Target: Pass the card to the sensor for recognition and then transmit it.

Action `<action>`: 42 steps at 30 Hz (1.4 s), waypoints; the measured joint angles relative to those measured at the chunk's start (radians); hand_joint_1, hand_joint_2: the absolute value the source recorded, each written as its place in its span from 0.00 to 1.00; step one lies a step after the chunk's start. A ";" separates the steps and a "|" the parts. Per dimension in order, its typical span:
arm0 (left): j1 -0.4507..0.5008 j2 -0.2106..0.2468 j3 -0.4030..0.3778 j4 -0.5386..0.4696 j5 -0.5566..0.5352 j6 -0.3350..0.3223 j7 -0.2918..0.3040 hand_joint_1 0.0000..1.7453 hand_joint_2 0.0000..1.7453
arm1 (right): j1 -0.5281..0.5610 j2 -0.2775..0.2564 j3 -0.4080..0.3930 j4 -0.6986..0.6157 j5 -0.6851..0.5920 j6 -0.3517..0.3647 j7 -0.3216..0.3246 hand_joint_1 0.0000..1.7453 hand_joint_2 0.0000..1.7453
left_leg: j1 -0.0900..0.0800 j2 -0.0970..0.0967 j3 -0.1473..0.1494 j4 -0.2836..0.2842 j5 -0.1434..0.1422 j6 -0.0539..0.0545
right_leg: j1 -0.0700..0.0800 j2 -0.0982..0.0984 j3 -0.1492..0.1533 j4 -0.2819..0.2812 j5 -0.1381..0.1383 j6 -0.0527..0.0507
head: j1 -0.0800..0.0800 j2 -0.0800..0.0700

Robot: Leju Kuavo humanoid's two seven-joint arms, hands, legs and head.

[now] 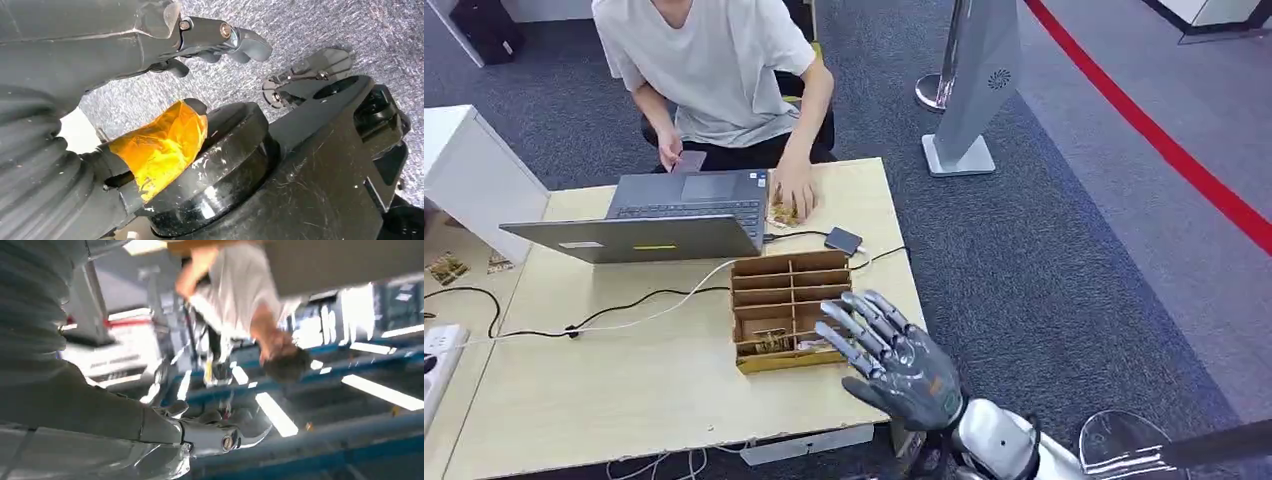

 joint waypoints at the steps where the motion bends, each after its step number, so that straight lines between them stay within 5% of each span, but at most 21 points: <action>1: 0.000 0.000 0.003 0.000 0.000 0.000 0.000 0.00 1.00 | 0.024 -0.004 0.000 -0.009 -0.018 0.004 -0.011 0.00 1.00 | 0.000 0.001 0.001 0.000 0.000 0.000 | 0.000 0.001 0.000 0.000 0.000 0.000 | 0.000 0.000; 8: -0.003 -0.003 0.024 0.000 -0.019 -0.001 0.007 0.00 1.00 | 0.084 0.050 0.018 0.079 -0.038 0.033 -0.053 0.00 1.00 | 0.001 0.002 0.002 0.000 0.001 -0.001 | 0.000 0.002 0.001 0.001 0.000 0.000 | 0.000 0.000; 21: -0.011 -0.005 0.026 0.000 -0.064 -0.003 0.018 0.00 1.00 | -0.016 0.271 0.023 0.385 0.360 -0.029 0.187 0.00 1.00 | 0.001 0.002 0.002 0.000 0.002 -0.001 | 0.000 0.002 0.001 0.002 0.001 -0.001 | 0.000 0.000; 33: -0.016 -0.005 0.026 0.000 -0.099 -0.010 0.019 0.00 1.00 | -0.154 0.376 0.012 0.623 0.362 -0.030 0.293 0.00 1.00 | 0.001 0.002 0.002 0.000 0.002 -0.002 | 0.000 0.002 0.001 0.002 0.001 -0.002 | 0.000 0.000; 42: -0.018 -0.005 0.026 0.000 -0.113 -0.011 0.019 0.00 1.00 | -0.201 0.410 -0.001 0.763 0.358 -0.030 0.292 0.00 1.00 | 0.001 0.001 0.001 0.000 0.002 -0.002 | 0.000 0.002 0.001 0.002 0.001 -0.002 | 0.000 0.000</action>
